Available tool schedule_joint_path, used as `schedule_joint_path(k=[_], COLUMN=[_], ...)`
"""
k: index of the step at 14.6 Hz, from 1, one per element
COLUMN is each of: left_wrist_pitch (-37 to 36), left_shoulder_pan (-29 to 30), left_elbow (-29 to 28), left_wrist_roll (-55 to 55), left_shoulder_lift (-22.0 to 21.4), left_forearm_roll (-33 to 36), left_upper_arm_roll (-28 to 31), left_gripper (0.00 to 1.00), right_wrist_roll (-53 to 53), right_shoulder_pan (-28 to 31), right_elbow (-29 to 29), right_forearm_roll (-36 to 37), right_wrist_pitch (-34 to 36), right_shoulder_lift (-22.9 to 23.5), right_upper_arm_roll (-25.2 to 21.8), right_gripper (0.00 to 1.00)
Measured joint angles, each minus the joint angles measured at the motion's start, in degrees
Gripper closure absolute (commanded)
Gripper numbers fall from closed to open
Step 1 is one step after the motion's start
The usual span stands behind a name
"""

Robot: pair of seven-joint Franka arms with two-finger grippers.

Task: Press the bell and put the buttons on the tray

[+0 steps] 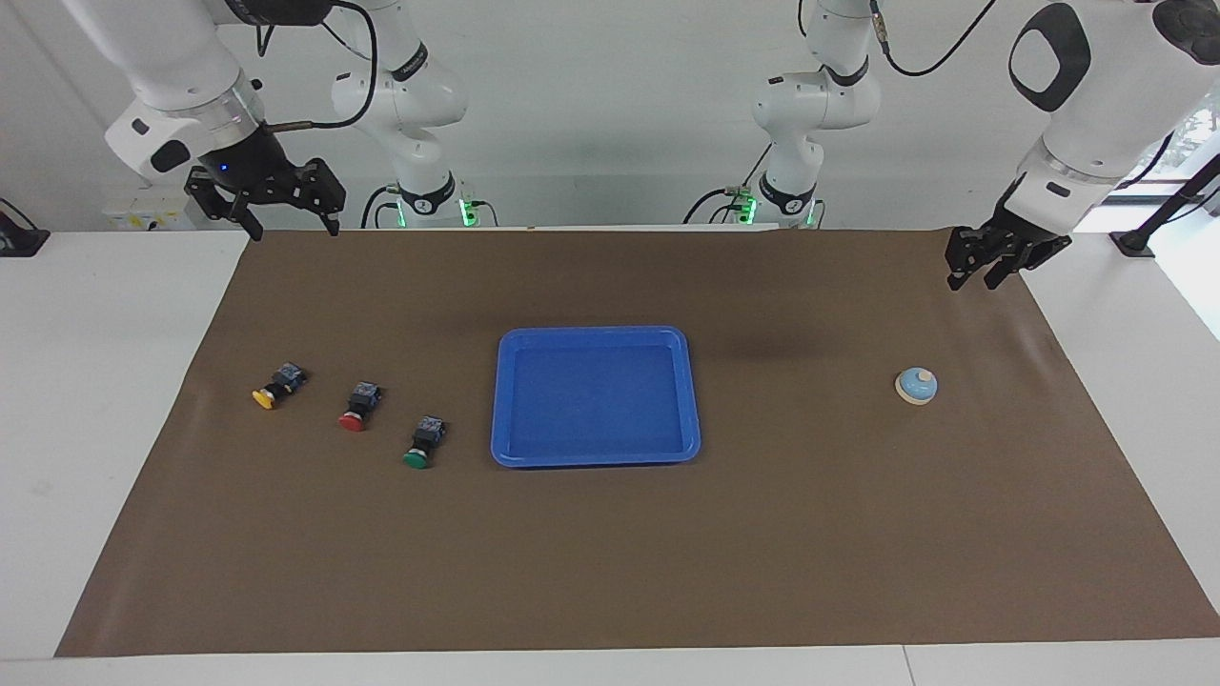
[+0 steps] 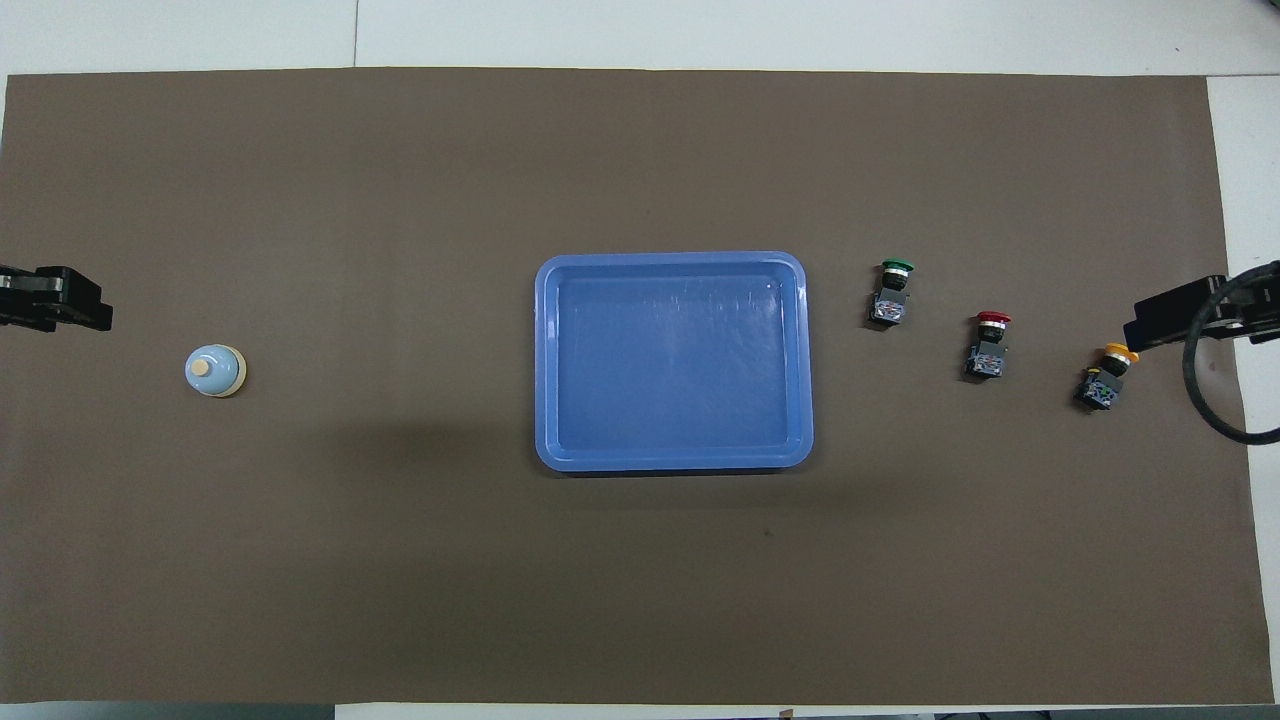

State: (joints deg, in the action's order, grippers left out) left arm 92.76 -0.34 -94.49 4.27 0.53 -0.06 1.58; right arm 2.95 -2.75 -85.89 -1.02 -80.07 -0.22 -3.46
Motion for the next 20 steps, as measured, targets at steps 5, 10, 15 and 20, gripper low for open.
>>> schedule_joint_path(k=[5, 10, 15, 20], left_wrist_pitch=[9.9, 20.9, 29.8, 31.8], left_shoulder_pan=[3.5, 5.0, 6.8, 6.6], left_elbow=[-9.3, -14.7, -21.3, -24.3], left_wrist_roll=[0.3, 1.2, 1.4, 1.4], left_shoulder_lift=[0.7, 6.5, 8.0, 8.2], left_forearm_roll=[0.0, 0.0, 0.0, 0.0], left_upper_arm_roll=[0.1, 0.1, 0.1, -0.3], left_gripper=[1.0, 1.0, 1.0, 1.0], right_wrist_roll=[0.0, 0.0, 0.0, 0.0], right_shoulder_pan=[0.0, 0.0, 0.0, 0.0], right_elbow=[0.0, 0.0, 0.0, 0.0], right_forearm_roll=[0.0, 0.0, 0.0, 0.0], right_wrist_pitch=[0.0, 0.0, 0.0, 0.0], right_shoulder_lift=[0.0, 0.0, 0.0, 0.0], right_upper_arm_roll=[0.0, 0.0, 0.0, 0.0], right_gripper=[0.0, 0.0, 0.0, 0.0])
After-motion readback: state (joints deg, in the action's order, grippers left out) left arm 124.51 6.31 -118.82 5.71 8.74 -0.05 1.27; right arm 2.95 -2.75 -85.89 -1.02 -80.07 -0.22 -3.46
